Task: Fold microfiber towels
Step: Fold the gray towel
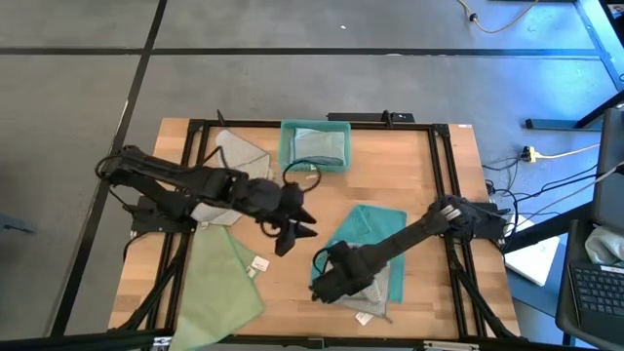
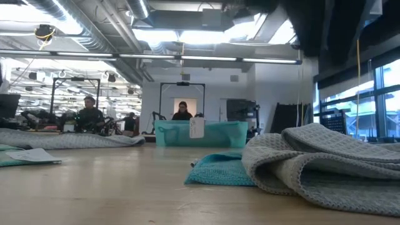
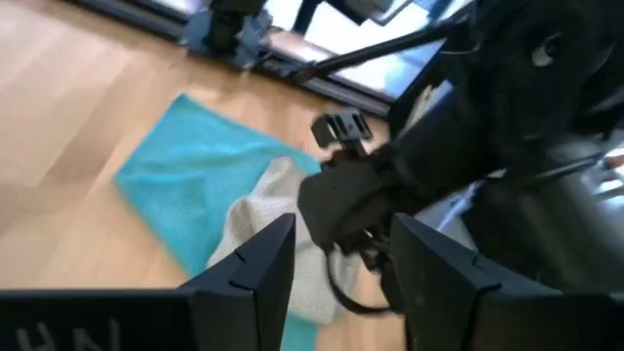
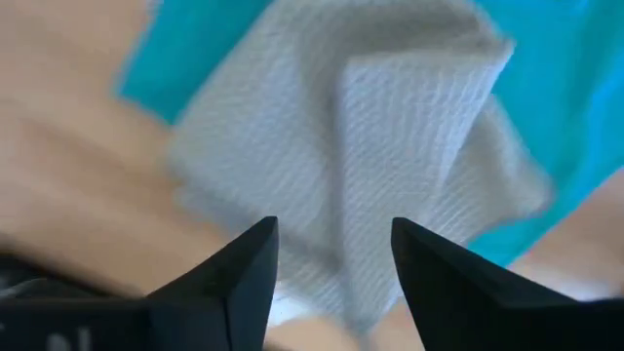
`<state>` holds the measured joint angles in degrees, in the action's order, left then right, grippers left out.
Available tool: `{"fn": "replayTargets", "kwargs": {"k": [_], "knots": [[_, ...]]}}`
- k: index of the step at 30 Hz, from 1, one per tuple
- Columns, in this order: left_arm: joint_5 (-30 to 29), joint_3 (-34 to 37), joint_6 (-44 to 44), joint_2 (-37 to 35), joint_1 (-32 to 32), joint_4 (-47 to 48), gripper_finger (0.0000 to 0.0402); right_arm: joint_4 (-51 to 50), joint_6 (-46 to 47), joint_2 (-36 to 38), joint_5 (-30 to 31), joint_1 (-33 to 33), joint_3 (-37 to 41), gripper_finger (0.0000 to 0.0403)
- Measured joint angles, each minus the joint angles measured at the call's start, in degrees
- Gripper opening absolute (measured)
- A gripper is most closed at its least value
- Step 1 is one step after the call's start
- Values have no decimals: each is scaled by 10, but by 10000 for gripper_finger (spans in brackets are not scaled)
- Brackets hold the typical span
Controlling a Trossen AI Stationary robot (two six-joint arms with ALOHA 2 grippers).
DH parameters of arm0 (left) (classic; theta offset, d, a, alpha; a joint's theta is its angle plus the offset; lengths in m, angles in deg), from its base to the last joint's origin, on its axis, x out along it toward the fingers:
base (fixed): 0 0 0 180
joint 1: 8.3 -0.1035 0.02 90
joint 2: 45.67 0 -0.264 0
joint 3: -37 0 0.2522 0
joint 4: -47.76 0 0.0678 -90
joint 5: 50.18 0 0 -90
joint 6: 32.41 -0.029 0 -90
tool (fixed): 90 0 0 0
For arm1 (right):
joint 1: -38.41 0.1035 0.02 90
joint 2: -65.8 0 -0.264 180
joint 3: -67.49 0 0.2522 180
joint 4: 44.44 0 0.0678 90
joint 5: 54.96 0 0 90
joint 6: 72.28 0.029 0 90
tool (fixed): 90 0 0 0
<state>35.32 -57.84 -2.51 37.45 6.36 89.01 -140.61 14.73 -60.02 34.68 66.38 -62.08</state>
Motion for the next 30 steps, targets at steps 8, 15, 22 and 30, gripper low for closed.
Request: {"fn": "replayTargets", "kwargs": {"k": [8,15,22,30], "knots": [[-49,0,20,-5,44,39,161,-8,-125,-57,-13,-51,0,238],[-54,0,30,-4,46,43,161,-5,-150,-67,-12,-73,0,243],[-54,0,30,-4,46,42,161,42,-203,-67,-27,-82,0,241],[-53,0,38,-5,50,66,161,38,-557,-67,-83,-82,0,241]]}}
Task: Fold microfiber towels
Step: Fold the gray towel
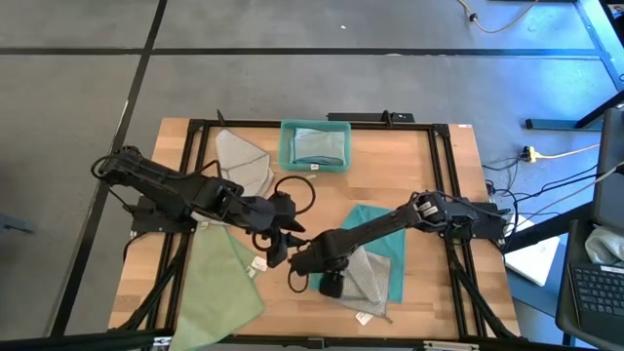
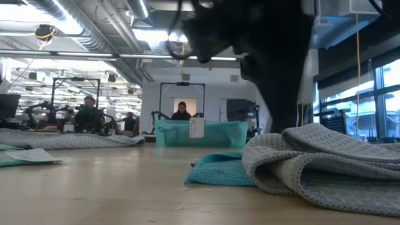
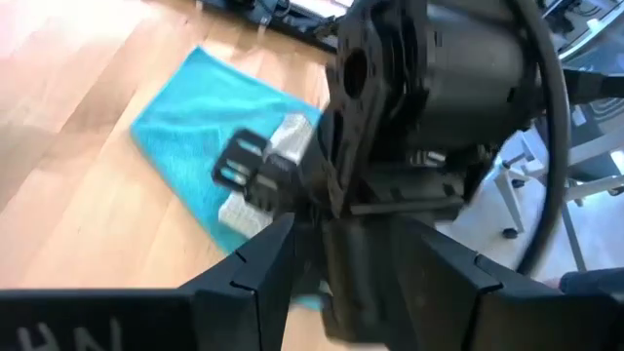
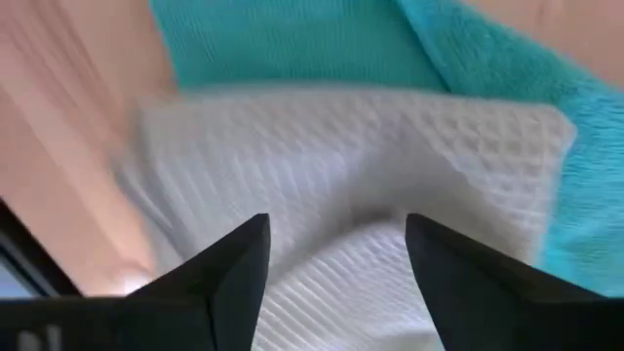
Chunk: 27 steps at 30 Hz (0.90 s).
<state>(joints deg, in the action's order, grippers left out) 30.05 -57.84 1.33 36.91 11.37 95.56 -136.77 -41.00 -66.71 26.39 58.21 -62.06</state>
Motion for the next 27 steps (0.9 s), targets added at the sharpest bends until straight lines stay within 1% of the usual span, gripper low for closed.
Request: {"fn": "replayTargets", "kwargs": {"k": [2,5,8,12,14,19,23,27], "knots": [[0,0,4,-1,6,8,161,-46,-80,2,3,-1,0,241],[-8,0,6,-1,18,17,161,-95,-211,4,33,0,0,241],[-30,0,9,-1,29,16,161,-97,-312,4,44,0,0,241],[-68,0,28,-1,37,16,161,-75,-398,4,41,0,0,241],[-92,0,38,-1,42,16,161,-50,-419,4,41,0,0,241],[-135,0,66,-2,57,16,161,-19,-426,4,19,0,2,241],[-164,0,80,-2,70,16,161,-14,-437,4,-5,-1,32,241],[-180,0,84,-2,80,16,161,-9,-438,4,-5,-1,75,241]]}}
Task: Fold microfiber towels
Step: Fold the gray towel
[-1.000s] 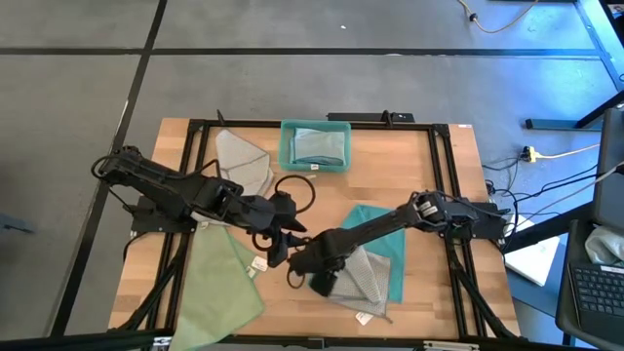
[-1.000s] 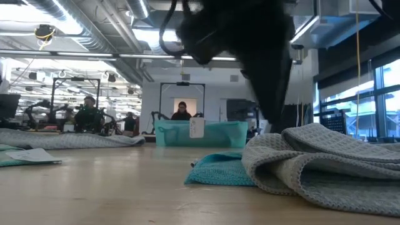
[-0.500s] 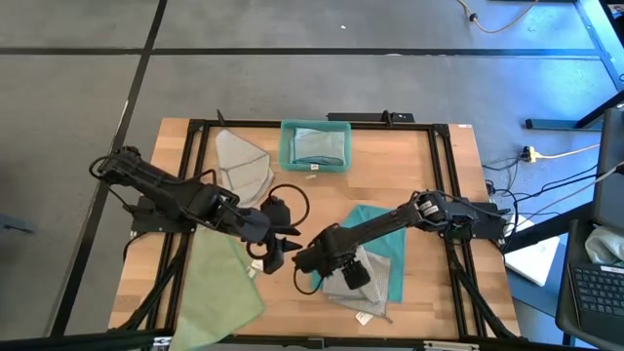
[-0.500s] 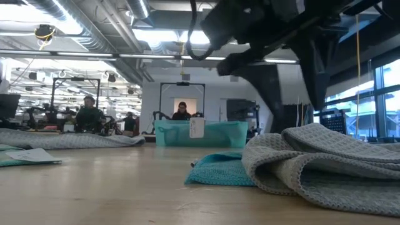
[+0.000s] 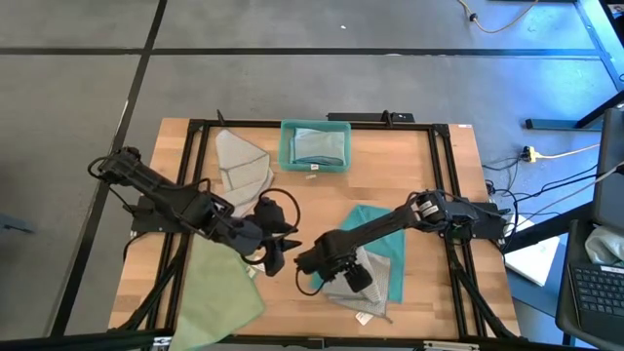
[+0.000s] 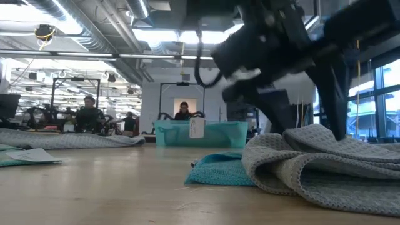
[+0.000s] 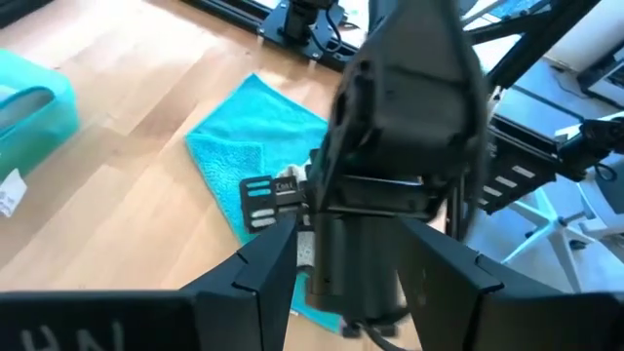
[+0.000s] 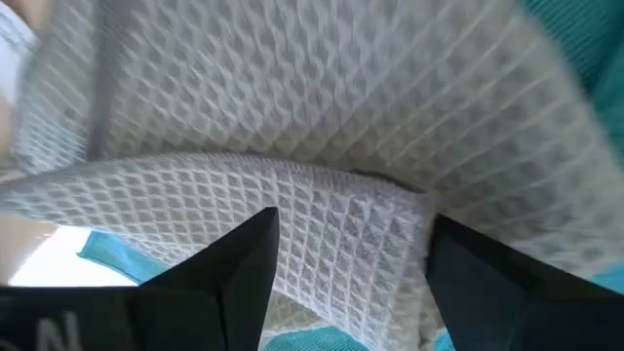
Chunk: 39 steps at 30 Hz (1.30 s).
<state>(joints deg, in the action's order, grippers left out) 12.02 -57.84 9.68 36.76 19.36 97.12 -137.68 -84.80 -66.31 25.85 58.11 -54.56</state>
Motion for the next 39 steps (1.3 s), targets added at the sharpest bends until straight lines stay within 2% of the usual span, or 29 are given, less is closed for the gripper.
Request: {"fn": "replayTargets", "kwargs": {"k": [4,7,11,15,17,21,24,27,32,35,39], "knots": [[-2,0,13,0,2,0,161,2,0,0,0,0,30,231],[-3,0,14,0,1,0,161,-4,1,0,-3,0,35,202],[-3,0,15,0,2,0,161,-19,2,0,-45,0,14,133],[-6,0,14,0,1,0,161,-33,3,0,-86,0,-7,36],[-7,0,14,0,1,0,160,-43,3,0,-104,1,-11,13],[-7,0,13,0,1,0,160,-67,-1,0,-113,7,-11,21],[-7,0,13,0,1,0,160,-76,-12,0,-113,12,-11,12],[-7,0,13,0,1,0,160,-103,5,0,-75,15,-6,8],[-7,0,13,0,1,0,160,-105,45,0,-66,14,23,50],[-7,0,13,0,1,0,160,-105,43,0,-83,19,37,73],[-7,0,13,0,4,0,160,-105,31,7,-104,34,50,83]]}}
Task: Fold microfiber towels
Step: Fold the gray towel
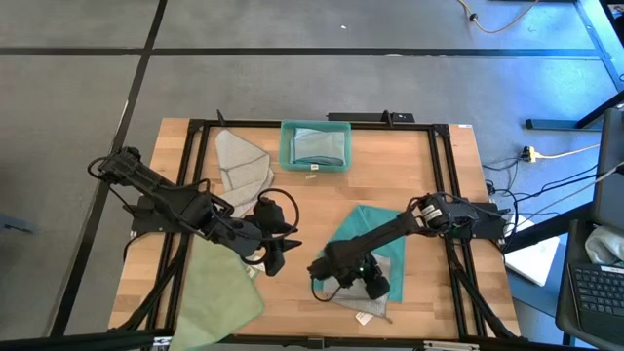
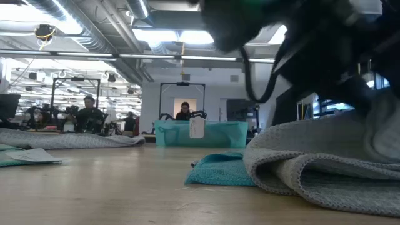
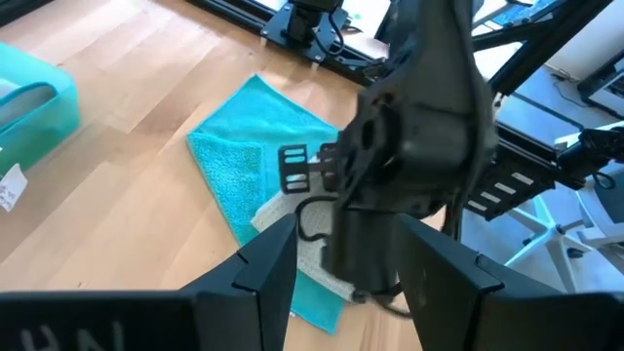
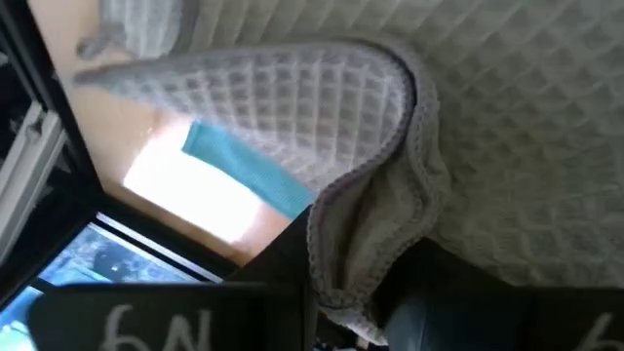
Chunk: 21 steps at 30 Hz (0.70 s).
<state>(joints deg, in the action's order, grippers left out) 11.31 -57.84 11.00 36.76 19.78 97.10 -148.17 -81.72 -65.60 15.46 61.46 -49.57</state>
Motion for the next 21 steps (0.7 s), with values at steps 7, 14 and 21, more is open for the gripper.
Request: {"fn": "replayTargets", "kwargs": {"k": [7,14,21], "knots": [[-5,0,-3,0,1,0,160,0,35,66,4,22,55,84],[-13,0,-5,0,-6,0,160,72,116,139,18,29,128,84],[-8,0,-4,0,-8,0,160,112,155,151,19,30,175,113]]}}
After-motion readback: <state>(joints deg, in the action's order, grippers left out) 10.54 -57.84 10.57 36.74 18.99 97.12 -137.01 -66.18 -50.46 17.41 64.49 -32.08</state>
